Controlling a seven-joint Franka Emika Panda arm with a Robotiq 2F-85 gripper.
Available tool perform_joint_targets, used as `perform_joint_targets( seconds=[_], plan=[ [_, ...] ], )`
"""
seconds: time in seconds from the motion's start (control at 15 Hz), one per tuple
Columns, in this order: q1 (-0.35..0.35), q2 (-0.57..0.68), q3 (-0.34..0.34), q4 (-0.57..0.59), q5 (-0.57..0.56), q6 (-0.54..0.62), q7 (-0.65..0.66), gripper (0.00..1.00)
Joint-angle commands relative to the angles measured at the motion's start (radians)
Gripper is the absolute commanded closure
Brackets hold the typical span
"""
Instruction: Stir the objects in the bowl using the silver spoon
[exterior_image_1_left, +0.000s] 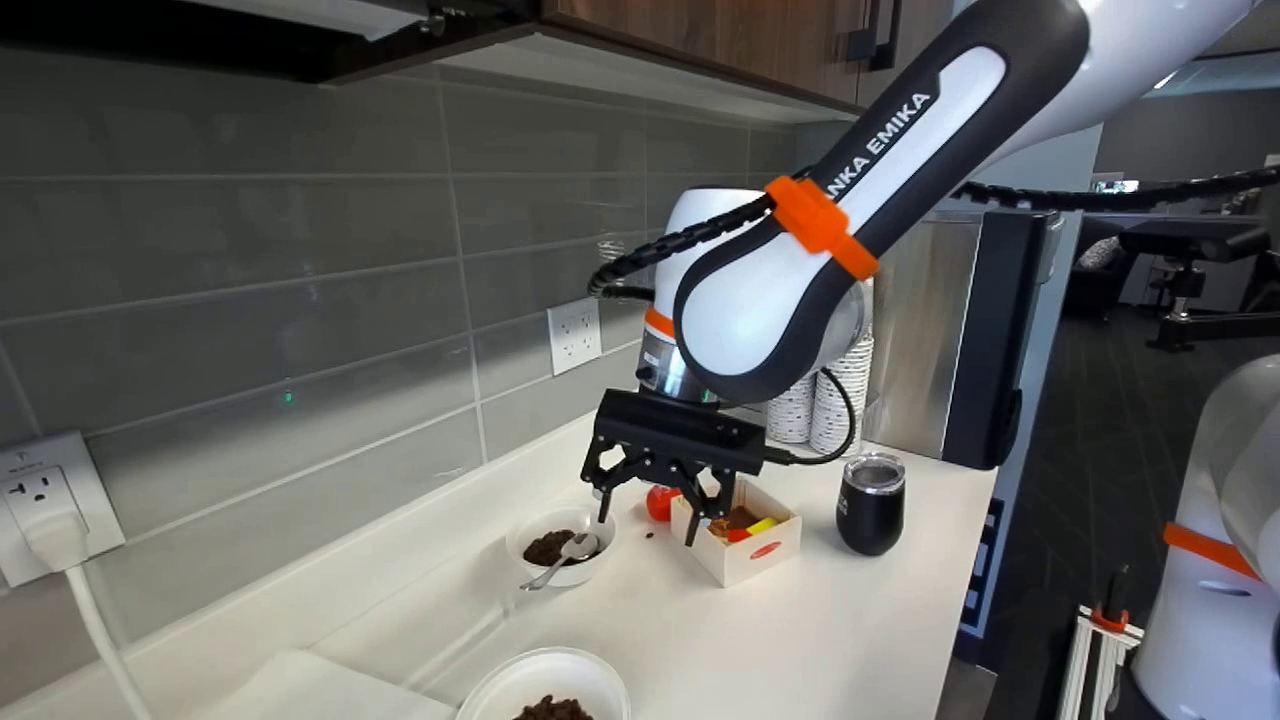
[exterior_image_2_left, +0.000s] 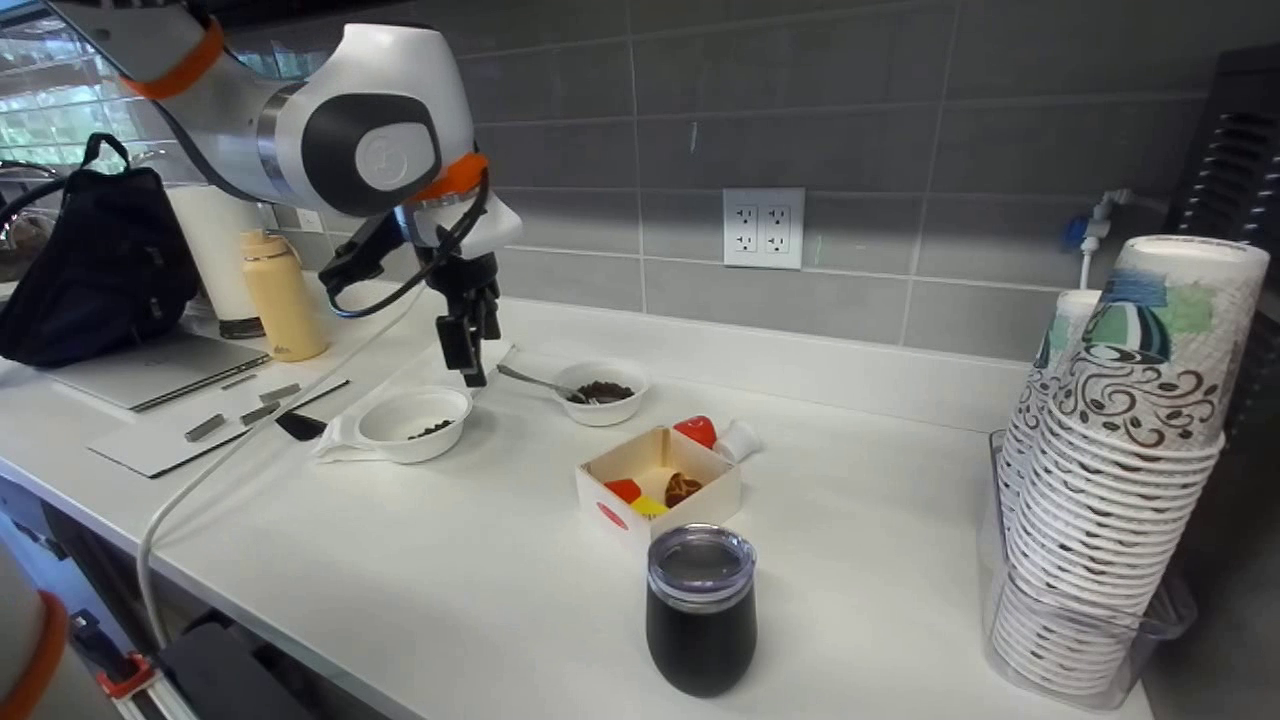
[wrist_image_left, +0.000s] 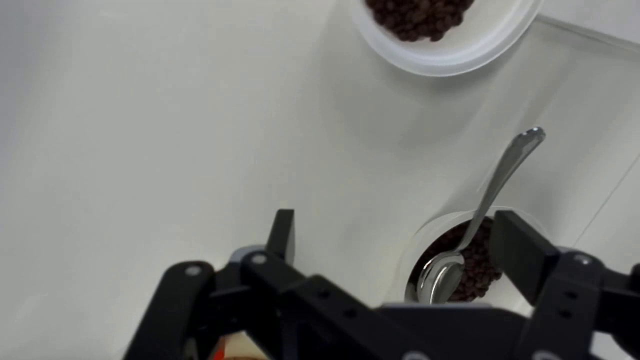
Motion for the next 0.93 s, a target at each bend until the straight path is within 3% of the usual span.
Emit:
perform_joint_targets(
  seconds=[0.0,0.13,0.53,0.67,0.87],
  plan=[
    [0.048,0.021,-0.037,0.003,0.041,0.044,0.005,0.0],
    [0.078,0.055,-0.049,0.01,0.095,0.093,0.0,0.0],
    [0.084,0.071,-0.057,0.021,0.108,0.1,-0.001,0.0],
    [0.119,0.104,-0.069,0.004,0.207,0.234,-0.064,0.0],
    [0.206,0.142,-0.104,0.0,0.441,0.404,-0.21,0.0]
  ],
)
